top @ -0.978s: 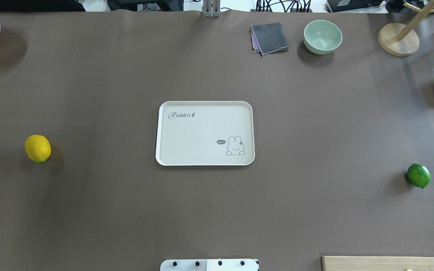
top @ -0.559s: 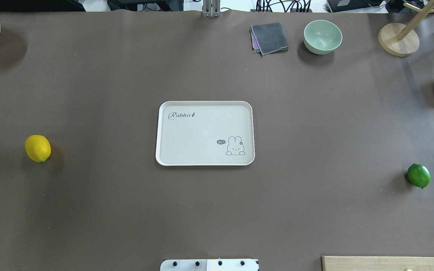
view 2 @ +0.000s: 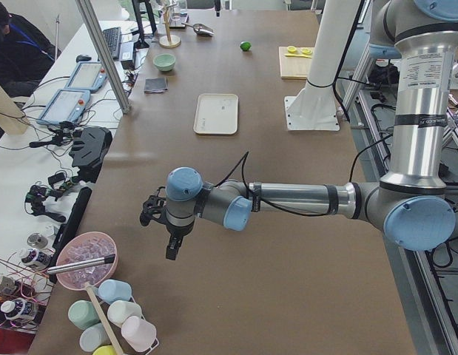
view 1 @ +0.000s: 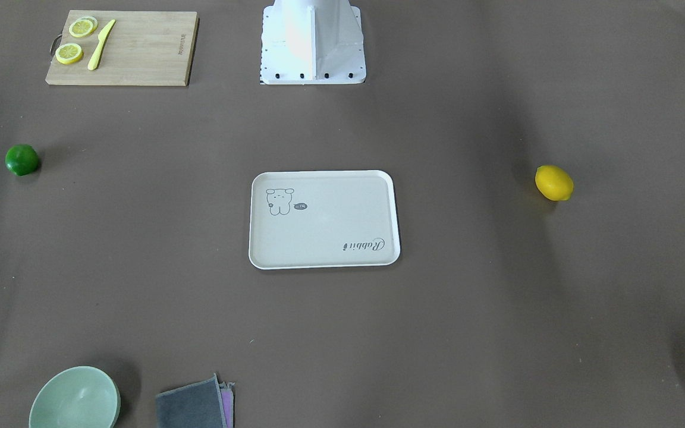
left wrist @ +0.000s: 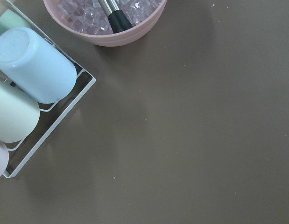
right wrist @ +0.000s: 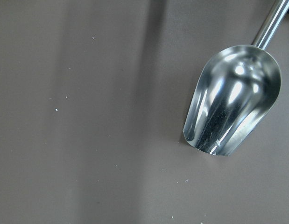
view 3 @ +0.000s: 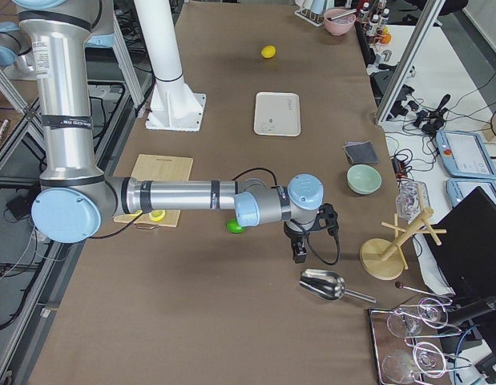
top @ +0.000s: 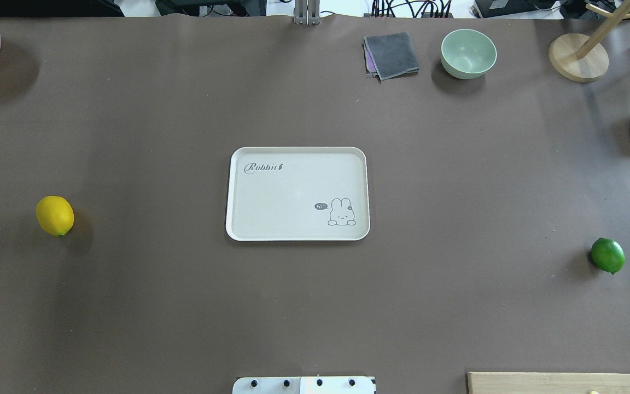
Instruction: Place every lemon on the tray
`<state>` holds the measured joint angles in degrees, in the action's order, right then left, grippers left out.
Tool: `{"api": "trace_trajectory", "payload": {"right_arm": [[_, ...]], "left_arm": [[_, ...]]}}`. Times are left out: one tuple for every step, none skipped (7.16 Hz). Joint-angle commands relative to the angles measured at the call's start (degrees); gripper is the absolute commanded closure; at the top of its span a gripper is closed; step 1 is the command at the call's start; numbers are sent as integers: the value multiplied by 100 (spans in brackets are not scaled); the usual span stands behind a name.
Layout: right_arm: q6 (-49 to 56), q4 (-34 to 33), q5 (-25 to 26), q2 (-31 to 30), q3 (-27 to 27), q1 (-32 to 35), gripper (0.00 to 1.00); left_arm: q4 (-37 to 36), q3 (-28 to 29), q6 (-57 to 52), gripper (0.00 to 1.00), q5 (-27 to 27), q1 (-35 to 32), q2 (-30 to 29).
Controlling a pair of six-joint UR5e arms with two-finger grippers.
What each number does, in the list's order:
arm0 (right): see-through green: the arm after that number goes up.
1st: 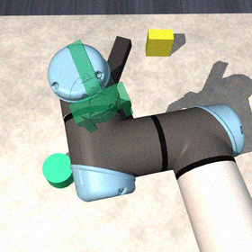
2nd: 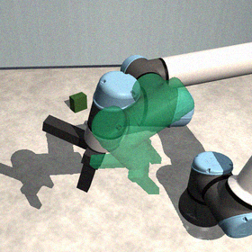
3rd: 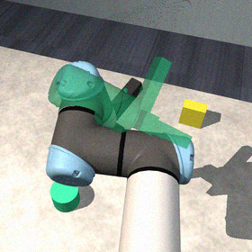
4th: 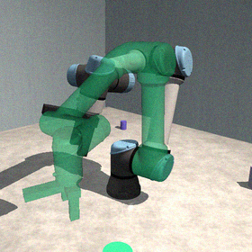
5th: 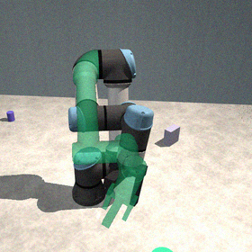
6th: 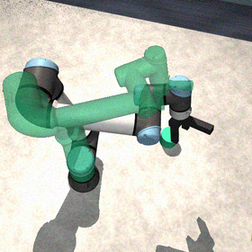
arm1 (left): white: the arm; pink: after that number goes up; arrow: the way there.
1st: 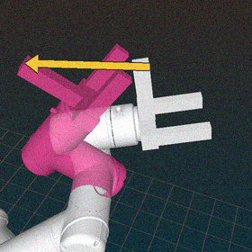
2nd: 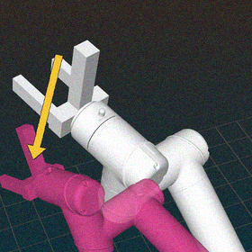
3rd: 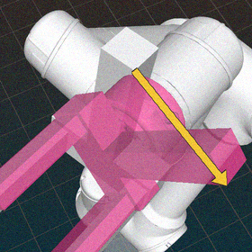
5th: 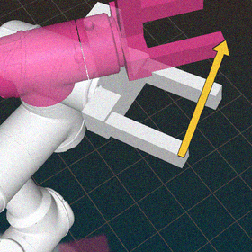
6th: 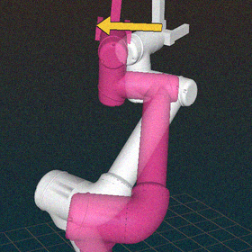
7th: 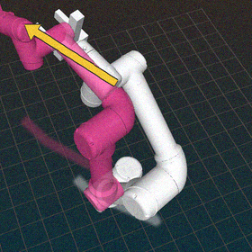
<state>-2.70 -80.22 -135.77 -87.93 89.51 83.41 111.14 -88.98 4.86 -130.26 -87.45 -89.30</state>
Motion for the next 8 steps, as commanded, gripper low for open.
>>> {"api": "trace_trajectory", "payload": {"right_arm": [[-115,548,59,-31,5,-140,0],[-334,551,42,-40,-12,-159,0],[-380,551,7,-40,-21,-194,0],[-389,551,-2,-49,-30,-298,0],[-676,569,-2,-40,-22,-473,0],[-1192,604,15,3,31,-736,0],[-1459,604,24,65,49,-991,0],[-1679,604,24,117,49,-1150,0]], "left_arm": [[836,380,-3,1,-174,0,289],[1440,643,23,1,-289,0,317],[1672,715,250,1,-394,0,291],[1648,716,922,1,-517,122,-75],[1657,690,1677,1,-797,402,-139],[1718,568,2476,1,-860,779,-175],[1718,471,2945,1,-844,1156,-245],[1718,365,3455,1,-826,1456,-341]]}}
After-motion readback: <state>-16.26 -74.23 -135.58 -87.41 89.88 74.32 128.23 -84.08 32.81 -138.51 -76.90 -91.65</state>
